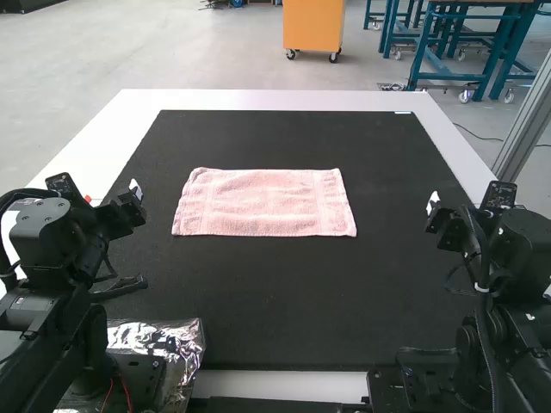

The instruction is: Fold the towel.

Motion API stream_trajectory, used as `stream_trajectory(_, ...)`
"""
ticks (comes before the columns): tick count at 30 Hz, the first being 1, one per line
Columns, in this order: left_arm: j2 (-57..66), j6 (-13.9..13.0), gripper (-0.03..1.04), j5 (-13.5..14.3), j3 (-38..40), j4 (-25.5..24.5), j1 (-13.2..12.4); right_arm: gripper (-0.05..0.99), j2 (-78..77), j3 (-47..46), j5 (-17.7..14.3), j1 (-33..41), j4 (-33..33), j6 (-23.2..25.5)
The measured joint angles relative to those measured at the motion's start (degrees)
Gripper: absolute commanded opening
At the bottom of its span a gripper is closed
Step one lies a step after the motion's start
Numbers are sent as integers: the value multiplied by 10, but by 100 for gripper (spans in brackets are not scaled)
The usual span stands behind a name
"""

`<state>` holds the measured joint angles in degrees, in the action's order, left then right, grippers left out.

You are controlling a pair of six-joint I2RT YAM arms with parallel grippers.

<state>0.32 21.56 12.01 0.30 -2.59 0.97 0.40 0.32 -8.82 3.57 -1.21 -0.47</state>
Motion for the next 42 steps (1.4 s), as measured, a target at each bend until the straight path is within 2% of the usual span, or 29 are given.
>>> stream_trajectory(25, 0, 0, 96, 0, 0, 0, 0, 91, 0, 0, 0, 0, 0, 0)
stream_trajectory(30, 0, 8, 96, 0, 0, 1, 0, 91, 0, 0, 0, 0, 0, 0)
stream_trajectory(33, 0, 35, 96, 0, 0, -12, 0, 91, 0, 0, 0, 0, 0, 0)
stream_trajectory(36, 0, 91, 96, -2, 3, -25, 0, 91, 0, 0, 0, 0, 0, 2)
stream_trajectory(38, 0, 112, 96, -2, 2, -13, 0, 91, 0, 0, 0, 0, -9, 2)
stream_trajectory(40, 0, 122, 96, -2, 0, 0, 0, 91, 0, 0, 0, 0, -33, 0)
stream_trajectory(42, 0, 109, 96, 0, 0, 41, 0, 91, 0, 0, 0, 0, -66, -11)
